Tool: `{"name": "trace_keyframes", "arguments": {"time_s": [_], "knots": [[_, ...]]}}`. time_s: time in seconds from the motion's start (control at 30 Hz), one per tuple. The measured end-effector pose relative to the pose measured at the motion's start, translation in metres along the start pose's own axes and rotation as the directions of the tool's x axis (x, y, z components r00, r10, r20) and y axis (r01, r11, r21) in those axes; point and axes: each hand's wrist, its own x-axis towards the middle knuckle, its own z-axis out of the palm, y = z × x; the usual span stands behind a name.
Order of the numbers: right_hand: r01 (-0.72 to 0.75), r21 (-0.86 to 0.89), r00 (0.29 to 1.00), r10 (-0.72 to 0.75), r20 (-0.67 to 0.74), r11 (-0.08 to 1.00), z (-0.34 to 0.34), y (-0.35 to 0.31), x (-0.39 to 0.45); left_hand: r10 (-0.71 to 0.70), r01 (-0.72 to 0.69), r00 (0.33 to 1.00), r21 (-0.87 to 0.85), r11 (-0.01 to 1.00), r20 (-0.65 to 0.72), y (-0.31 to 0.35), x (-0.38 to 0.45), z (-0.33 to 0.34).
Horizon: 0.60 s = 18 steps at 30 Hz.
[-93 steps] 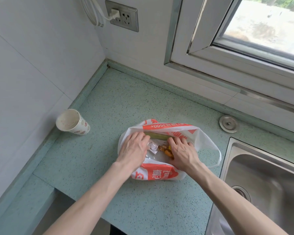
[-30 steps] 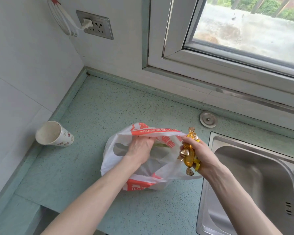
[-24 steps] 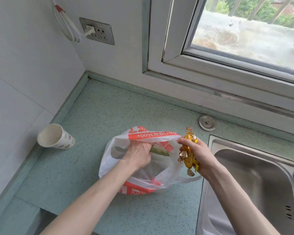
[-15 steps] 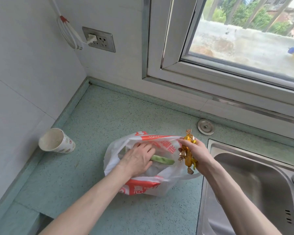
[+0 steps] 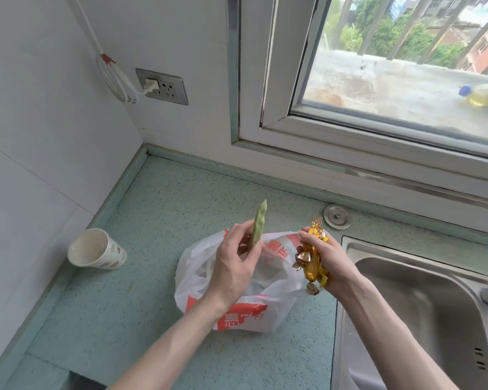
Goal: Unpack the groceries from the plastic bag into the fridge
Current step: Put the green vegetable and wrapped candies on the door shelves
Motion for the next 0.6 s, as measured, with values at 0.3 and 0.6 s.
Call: {"name": "trace_keyframes", "arguments": {"time_s": [0.3,0.6], "knots": [[0.038,0.234,0.999,-0.045,0.026,0.971,0.025,-0.009,-0.062,-0.276,0.252,0.961,-0.421,0.871,0.005,0.055,-0.006,-0.018],[0.199,0.43,0.98,-0.166,-0.112,0.881,0.03,0.003,-0.132,-0.243,0.335,0.937,-0.451,0.827,0.251,0.093,-0.021,-0.021]]}}
